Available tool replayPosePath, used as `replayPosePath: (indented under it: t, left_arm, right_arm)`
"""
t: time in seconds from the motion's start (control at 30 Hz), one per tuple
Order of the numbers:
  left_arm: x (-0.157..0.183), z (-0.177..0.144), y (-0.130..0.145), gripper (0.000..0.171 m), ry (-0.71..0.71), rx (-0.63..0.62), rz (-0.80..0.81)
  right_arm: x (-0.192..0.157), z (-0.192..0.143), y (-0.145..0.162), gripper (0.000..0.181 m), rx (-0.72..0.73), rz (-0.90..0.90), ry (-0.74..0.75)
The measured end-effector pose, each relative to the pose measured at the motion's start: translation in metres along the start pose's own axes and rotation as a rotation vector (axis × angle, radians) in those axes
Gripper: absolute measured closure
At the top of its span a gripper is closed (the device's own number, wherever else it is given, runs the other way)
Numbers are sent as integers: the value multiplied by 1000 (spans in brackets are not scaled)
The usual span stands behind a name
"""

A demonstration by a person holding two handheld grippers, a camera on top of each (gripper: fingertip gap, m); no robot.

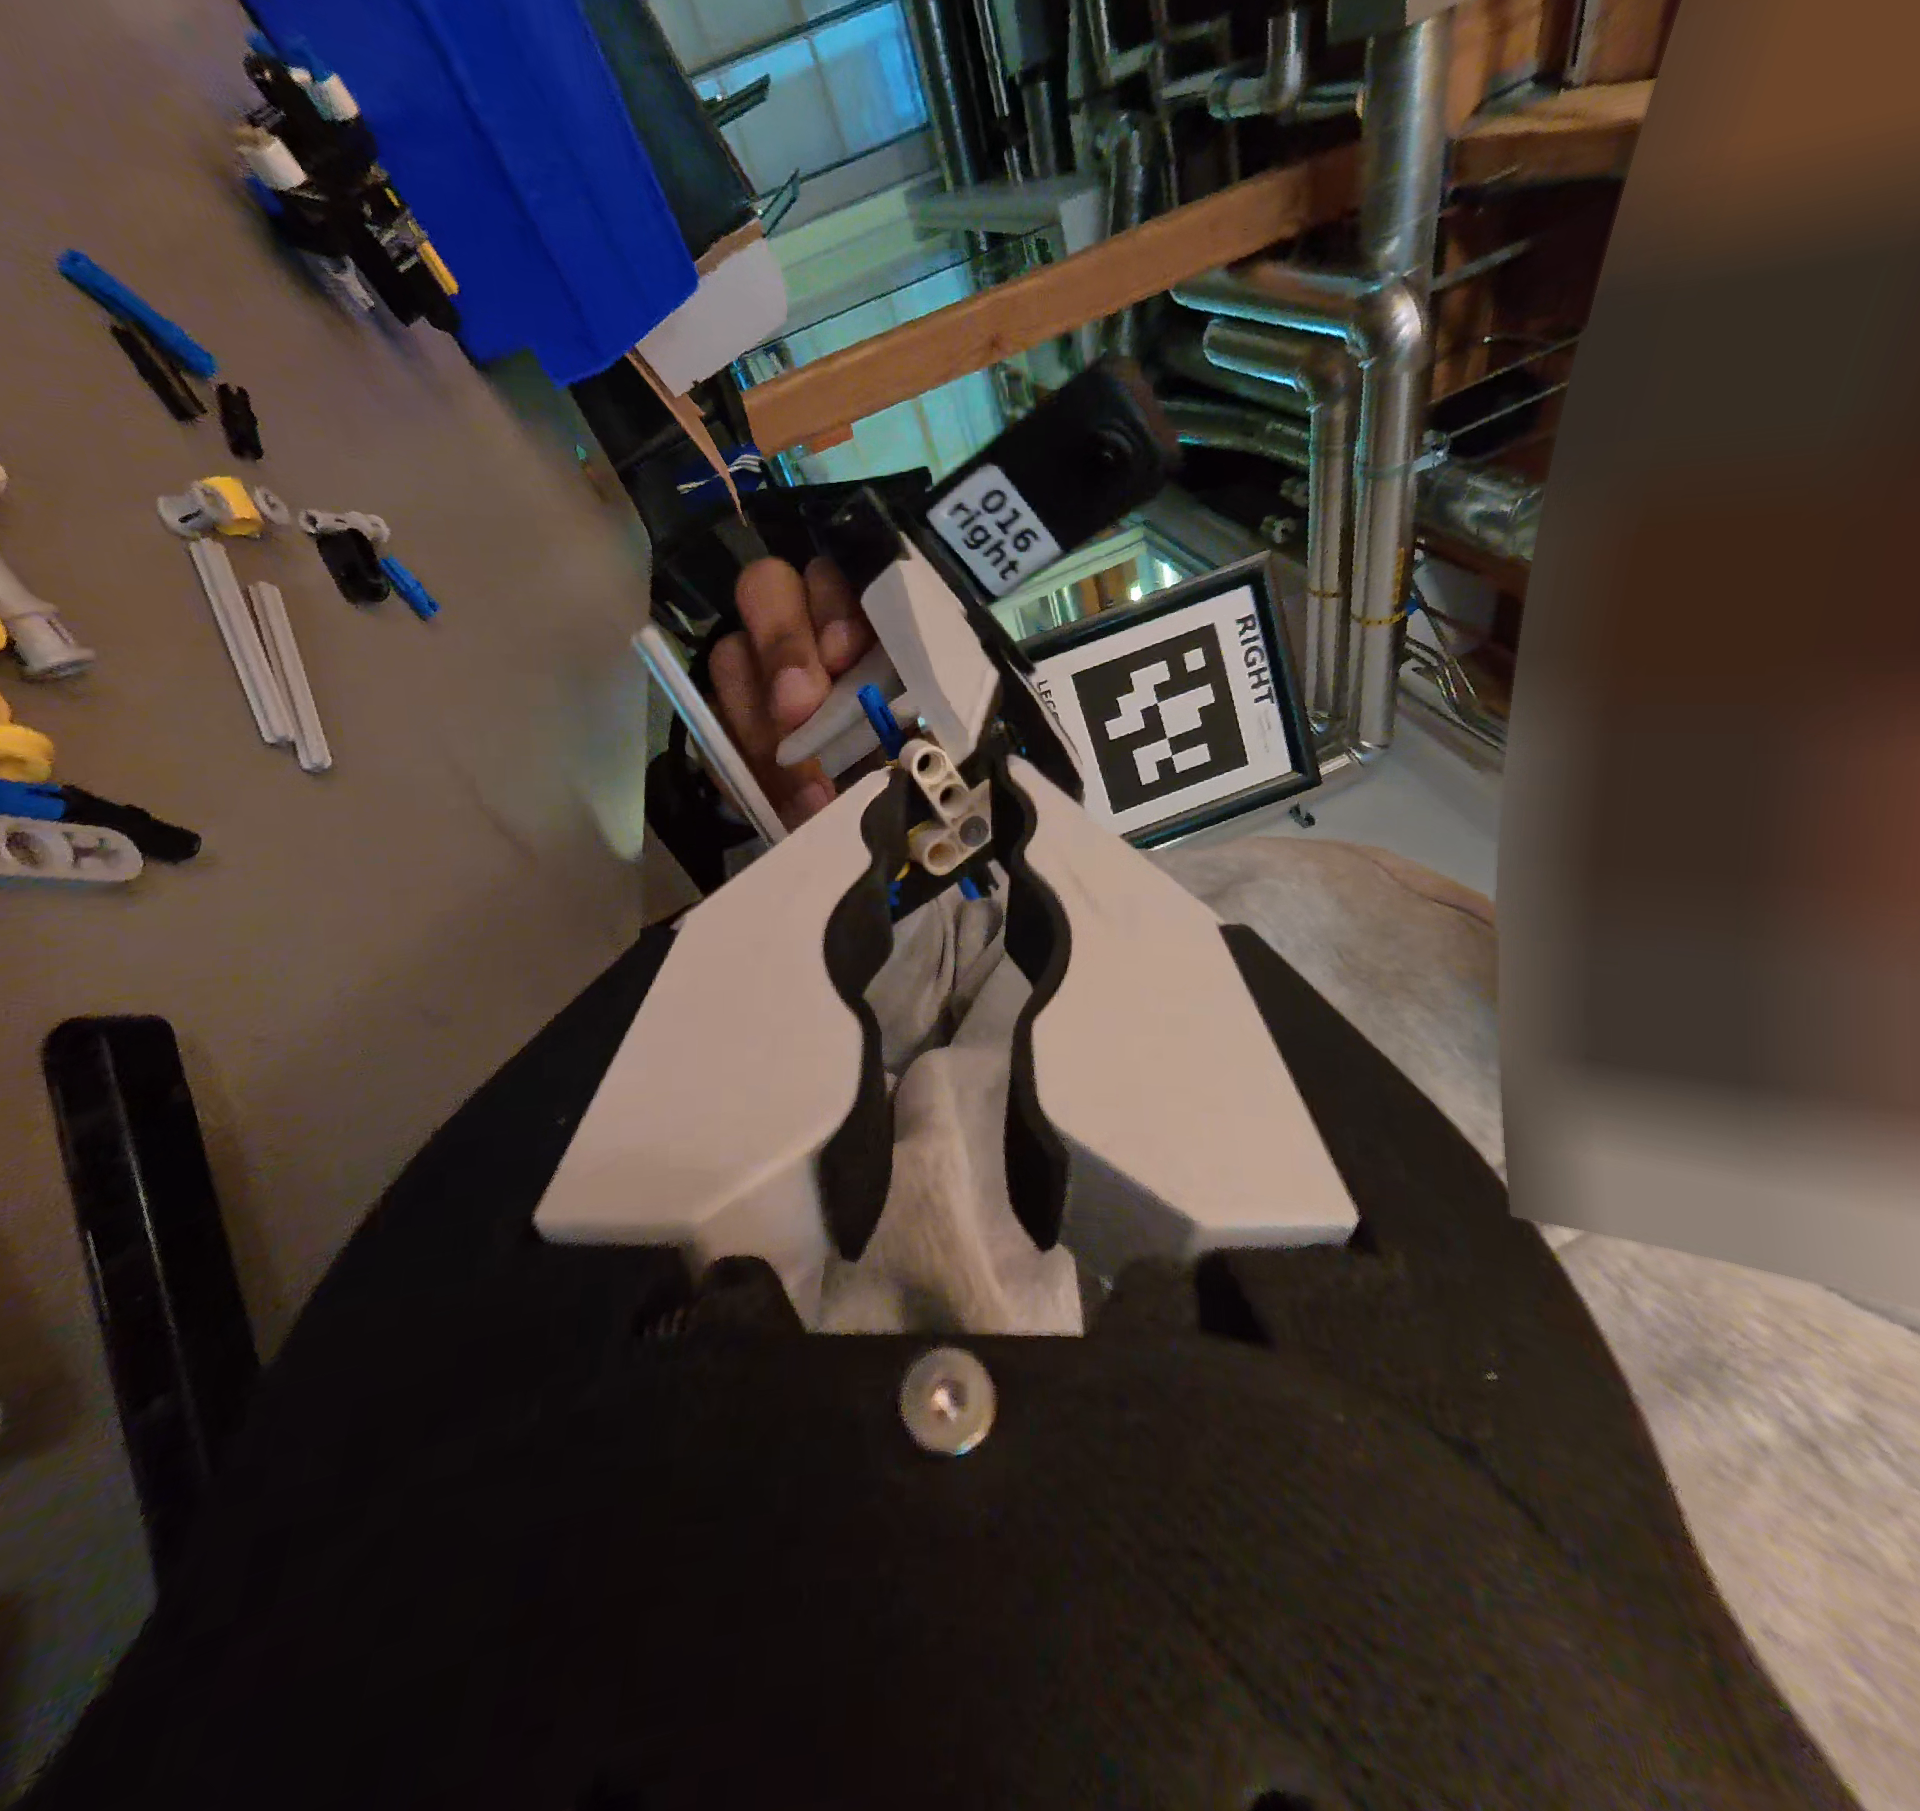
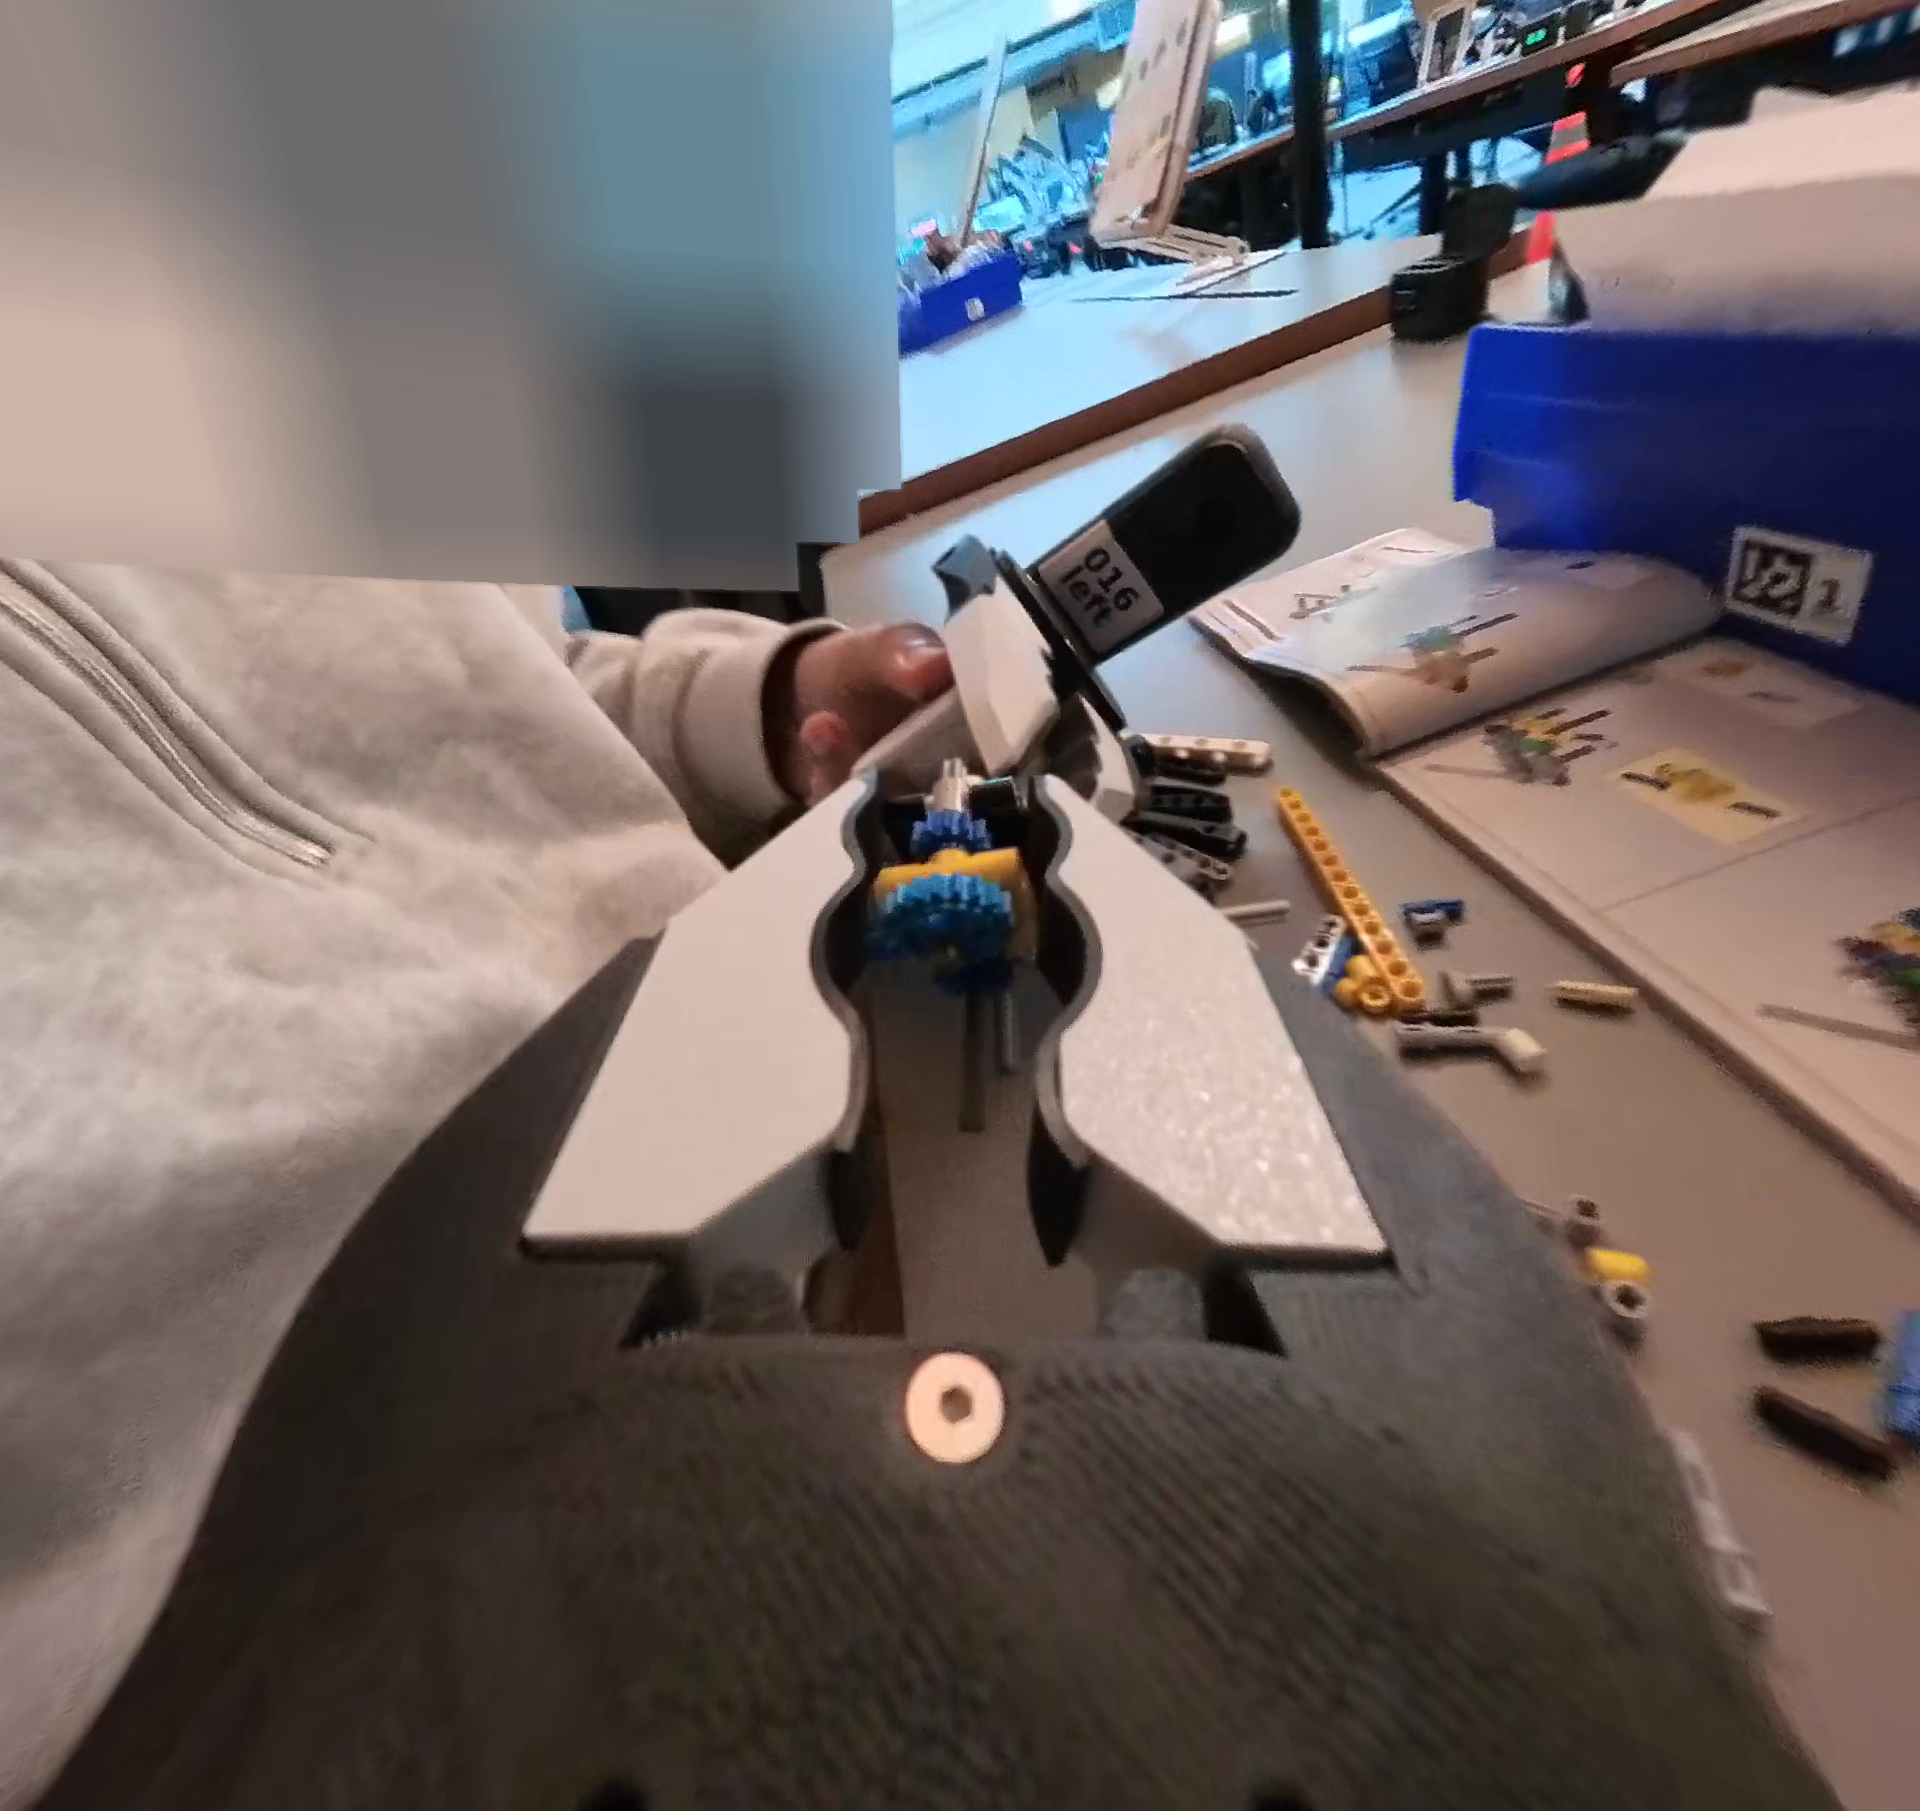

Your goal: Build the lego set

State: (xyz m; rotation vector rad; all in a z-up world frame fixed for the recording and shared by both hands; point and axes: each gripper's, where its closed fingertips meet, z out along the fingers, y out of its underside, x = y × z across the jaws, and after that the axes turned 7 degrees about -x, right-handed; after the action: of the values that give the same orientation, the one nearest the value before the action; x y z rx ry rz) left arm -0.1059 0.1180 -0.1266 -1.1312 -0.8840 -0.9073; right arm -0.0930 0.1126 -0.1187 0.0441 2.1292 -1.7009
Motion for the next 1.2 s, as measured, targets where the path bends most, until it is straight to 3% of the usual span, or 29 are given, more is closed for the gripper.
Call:
replayPosePath:
  t: [0.3,0.73,1.03,1.1,1.2]
  left_arm:
    - [-3,2,4,159,-10,-20,-9]
    - [-3,3,6,168,-130,-53,198]
    - [-2,-14,-24,167,-181,195,213]
    - [1,-14,-25,167,-170,228,203]
    - [0,-11,-23,168,-163,238,188]
  right_arm:
    - [-4,2,11,156,-125,-306,148]
    - [4,0,5,164,-71,-201,143]
    - [11,10,3,116,-61,-240,243]
    - [20,13,8,121,-121,-312,350]
    - [21,11,4,144,-131,-404,434]
